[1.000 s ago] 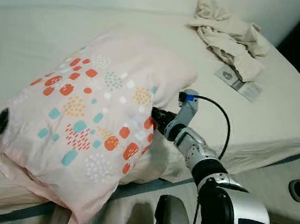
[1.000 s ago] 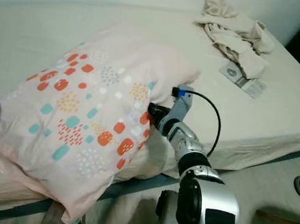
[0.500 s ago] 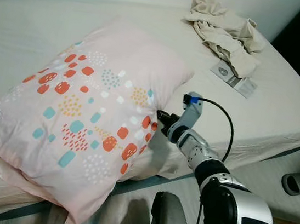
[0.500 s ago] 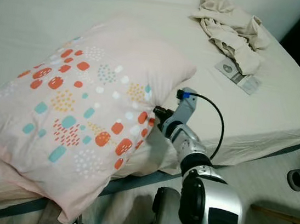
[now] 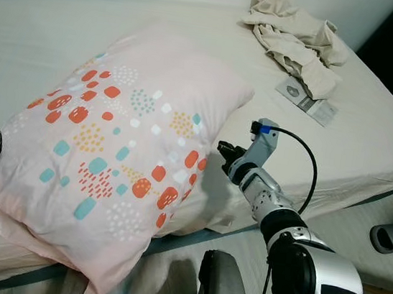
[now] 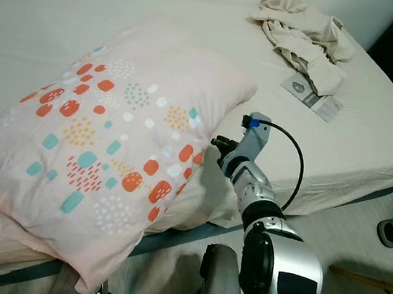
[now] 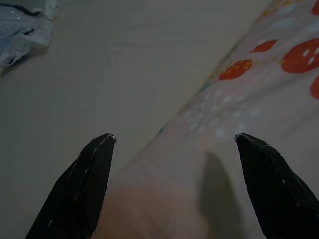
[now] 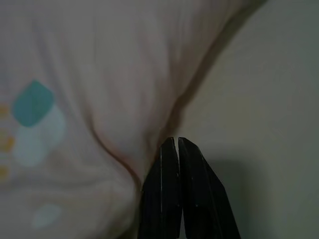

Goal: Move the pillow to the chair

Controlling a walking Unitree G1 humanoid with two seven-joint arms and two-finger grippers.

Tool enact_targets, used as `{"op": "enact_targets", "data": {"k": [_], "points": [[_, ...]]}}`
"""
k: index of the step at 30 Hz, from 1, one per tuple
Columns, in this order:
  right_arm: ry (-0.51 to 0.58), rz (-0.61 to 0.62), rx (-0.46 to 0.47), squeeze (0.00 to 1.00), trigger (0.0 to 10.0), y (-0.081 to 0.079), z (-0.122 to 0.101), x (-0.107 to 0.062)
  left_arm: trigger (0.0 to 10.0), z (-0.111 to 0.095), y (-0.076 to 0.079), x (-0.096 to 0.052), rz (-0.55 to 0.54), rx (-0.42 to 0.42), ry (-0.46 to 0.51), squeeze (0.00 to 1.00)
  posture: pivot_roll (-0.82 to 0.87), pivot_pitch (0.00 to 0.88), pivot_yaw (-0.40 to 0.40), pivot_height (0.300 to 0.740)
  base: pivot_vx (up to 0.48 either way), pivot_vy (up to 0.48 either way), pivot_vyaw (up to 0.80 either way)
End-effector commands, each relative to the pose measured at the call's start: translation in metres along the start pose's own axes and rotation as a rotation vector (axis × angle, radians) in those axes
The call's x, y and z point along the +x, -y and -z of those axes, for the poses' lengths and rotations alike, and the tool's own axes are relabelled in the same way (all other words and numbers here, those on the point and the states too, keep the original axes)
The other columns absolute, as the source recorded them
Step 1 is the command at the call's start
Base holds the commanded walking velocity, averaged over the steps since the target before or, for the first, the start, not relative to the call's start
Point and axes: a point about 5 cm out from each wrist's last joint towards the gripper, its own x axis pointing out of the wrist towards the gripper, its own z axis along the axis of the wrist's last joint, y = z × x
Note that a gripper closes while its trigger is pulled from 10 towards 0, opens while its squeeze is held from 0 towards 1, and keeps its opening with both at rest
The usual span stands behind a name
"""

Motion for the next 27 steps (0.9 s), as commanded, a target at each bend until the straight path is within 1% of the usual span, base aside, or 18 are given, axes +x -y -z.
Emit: {"op": "enact_targets", "data": {"k": [1,2,5,8,11,13,15,16,18,19,20,21,22,24,25,26,27], "points": [[0.017,-0.021,0.030,0.00,10.0,0.001,-0.001,-0.001,10.0,0.001,-0.003,-0.001,0.001,0.017,-0.014,0.00,0.11,0.294,-0.118,0.590,0.000,0.000,0.00],[0.026,-0.082,0.037,1.00,10.0,-0.006,-0.004,0.001,10.0,0.001,-0.003,-0.001,0.005,0.017,-0.011,0.00,0.10,0.293,-0.117,0.590,0.000,0.000,0.00],[0.022,-0.144,0.039,1.00,10.0,-0.013,-0.004,0.002,10.0,0.002,0.000,-0.001,0.015,0.014,-0.009,0.00,0.10,0.290,-0.118,0.590,0.000,0.000,0.00],[0.023,-0.157,0.056,1.00,10.0,-0.015,-0.003,0.003,10.0,0.002,0.002,-0.001,0.021,0.011,-0.009,0.00,0.11,0.288,-0.119,0.590,0.000,0.000,0.00],[0.010,-0.128,0.070,1.00,10.0,-0.014,0.000,0.003,10.0,0.003,0.004,-0.001,0.030,0.011,-0.008,0.00,0.11,0.289,-0.122,0.590,0.000,0.000,0.00],[-0.002,-0.080,0.109,1.00,10.0,-0.009,0.003,0.002,10.0,0.003,0.007,-0.002,0.056,0.002,-0.014,0.00,0.12,0.291,-0.124,0.590,0.000,0.000,0.00],[-0.005,-0.070,0.117,1.00,10.0,-0.008,0.004,0.002,10.0,0.003,0.008,-0.003,0.067,-0.002,-0.015,0.00,0.12,0.291,-0.124,0.590,0.000,0.000,0.00],[-0.019,-0.053,0.132,1.00,10.0,-0.006,0.007,0.001,10.0,0.002,0.018,-0.006,0.140,-0.032,-0.014,0.00,0.14,0.300,-0.128,0.590,0.000,0.000,0.00],[-0.039,-0.050,0.134,1.00,10.0,-0.007,0.010,0.001,10.0,-0.001,0.027,-0.010,0.221,-0.075,-0.008,0.00,0.14,0.300,-0.128,0.590,0.000,0.000,0.00],[-0.054,-0.058,0.121,1.00,10.0,-0.008,0.012,0.001,10.0,-0.003,0.036,-0.014,0.303,-0.121,-0.007,0.00,0.14,0.300,-0.128,0.590,0.000,0.000,0.00],[-0.054,-0.058,0.121,1.00,10.0,-0.008,0.012,0.001,10.0,-0.003,0.036,-0.014,0.303,-0.121,-0.007,0.00,0.14,0.300,-0.128,0.590,0.000,0.000,0.00],[-0.063,-0.064,0.111,1.00,10.0,-0.010,0.013,0.002,10.0,-0.004,0.042,-0.017,0.358,-0.151,-0.006,0.00,0.14,0.300,-0.128,0.590,0.000,0.000,0.00],[-0.076,-0.077,0.106,0.71,10.0,-0.012,0.016,0.002,10.0,-0.007,0.054,-0.023,0.463,-0.196,-0.005,0.00,0.14,0.306,-0.129,0.590,0.000,0.000,0.00],[-0.076,-0.077,0.106,0.71,10.0,-0.012,0.016,0.002,10.0,-0.007,0.054,-0.023,0.463,-0.196,-0.005,0.00,0.14,0.306,-0.129,0.590,0.000,0.000,0.00],[-0.088,-0.086,0.096,0.00,10.0,-0.014,0.018,0.002,10.0,-0.011,0.066,-0.031,0.575,-0.244,-0.007,0.00,0.14,0.306,-0.130,0.590,0.000,0.000,0.00],[-0.099,-0.092,0.082,0.00,10.0,-0.016,0.020,0.003,10.0,-0.014,0.084,-0.043,0.726,-0.292,-0.019,0.00,0.15,0.307,-0.130,0.590,0.000,0.000,0.00],[-0.099,-0.094,0.086,0.00,10.0,-0.017,0.020,0.003,10.0,-0.015,0.089,-0.047,0.773,-0.302,-0.029,0.00,0.15,0.308,-0.130,0.590,0.000,0.000,0.00]]}}
